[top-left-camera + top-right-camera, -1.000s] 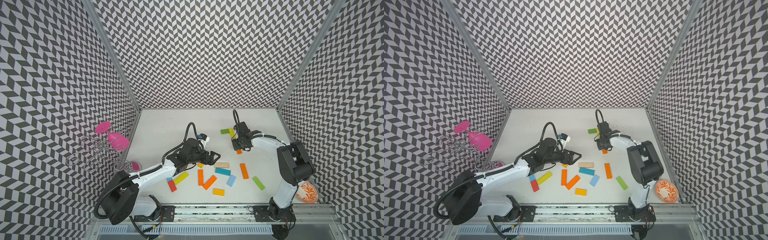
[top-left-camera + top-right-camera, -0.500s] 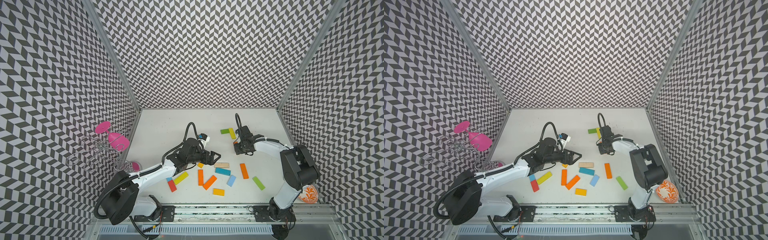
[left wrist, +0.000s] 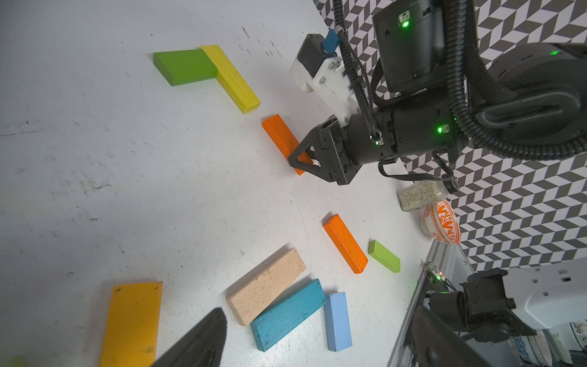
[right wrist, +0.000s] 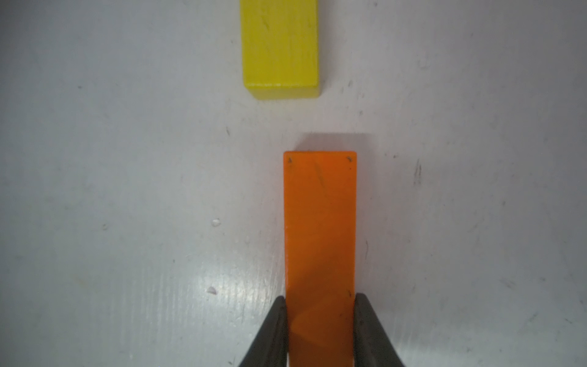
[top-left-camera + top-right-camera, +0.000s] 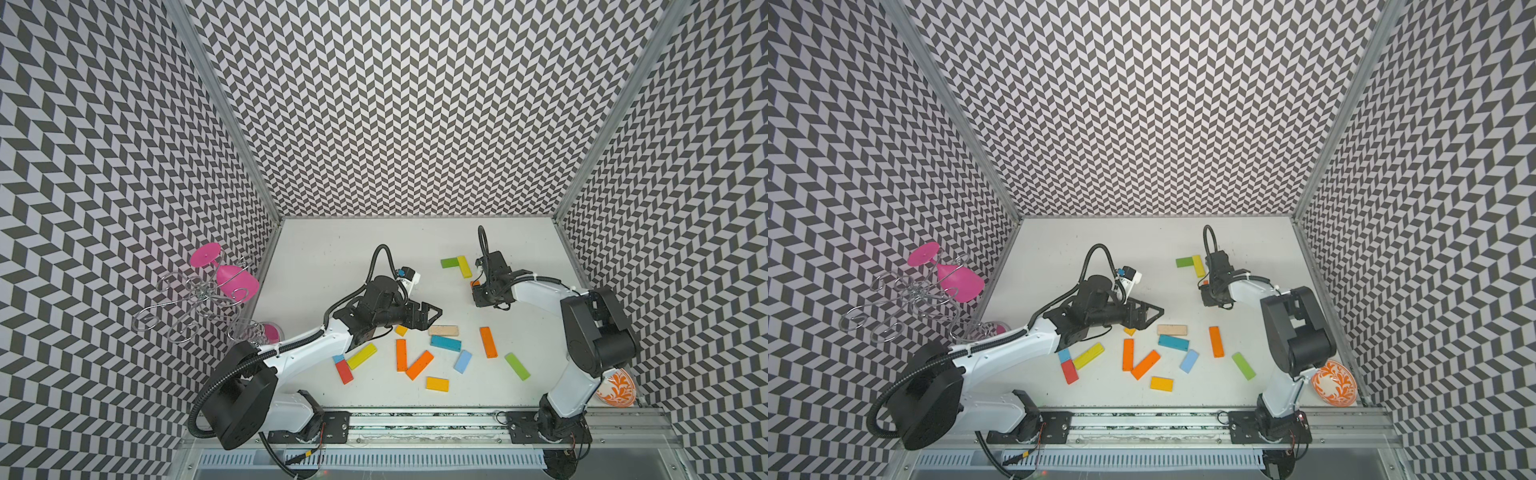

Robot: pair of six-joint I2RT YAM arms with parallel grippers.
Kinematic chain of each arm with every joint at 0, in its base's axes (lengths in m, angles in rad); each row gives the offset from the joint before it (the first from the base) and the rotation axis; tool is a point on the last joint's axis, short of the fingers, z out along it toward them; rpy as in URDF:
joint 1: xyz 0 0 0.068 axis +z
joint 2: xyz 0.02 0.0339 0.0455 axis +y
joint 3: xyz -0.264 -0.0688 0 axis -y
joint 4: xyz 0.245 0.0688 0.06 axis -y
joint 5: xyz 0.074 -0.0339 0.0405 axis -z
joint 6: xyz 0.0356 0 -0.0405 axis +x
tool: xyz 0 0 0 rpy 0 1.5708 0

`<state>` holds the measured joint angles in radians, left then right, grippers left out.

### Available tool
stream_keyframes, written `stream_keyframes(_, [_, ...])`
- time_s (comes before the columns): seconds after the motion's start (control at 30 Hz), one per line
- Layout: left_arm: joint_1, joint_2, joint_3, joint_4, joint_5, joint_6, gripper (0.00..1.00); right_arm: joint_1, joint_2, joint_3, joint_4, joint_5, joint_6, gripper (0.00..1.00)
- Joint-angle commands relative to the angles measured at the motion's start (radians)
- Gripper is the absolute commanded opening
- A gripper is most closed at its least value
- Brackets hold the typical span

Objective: Assemble a giraffe with building blocks
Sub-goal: Assemble the building block at the center of the board.

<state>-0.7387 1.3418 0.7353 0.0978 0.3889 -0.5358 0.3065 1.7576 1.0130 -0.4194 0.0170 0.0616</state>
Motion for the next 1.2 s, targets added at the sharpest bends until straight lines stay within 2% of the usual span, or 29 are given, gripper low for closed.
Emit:
stream_keyframes(0.0, [0.010,0.000,-0.001,0.034,0.015,0.007,0.92,0.005,0.031,0.013,0.024,-0.031,-0.019,0.24])
stream_keyframes(0.93, [0.019,0.000,-0.019,0.049,0.022,0.005,0.93,0.027,0.118,0.098,-0.005,-0.010,-0.023,0.25])
stream_keyframes(1.07, [0.019,-0.001,-0.020,0.048,0.021,0.005,0.93,0.028,0.121,0.101,-0.007,-0.009,-0.018,0.28])
stream_keyframes(1.17, [0.020,0.000,-0.022,0.048,0.022,0.004,0.93,0.029,0.117,0.106,-0.014,-0.003,-0.015,0.34])
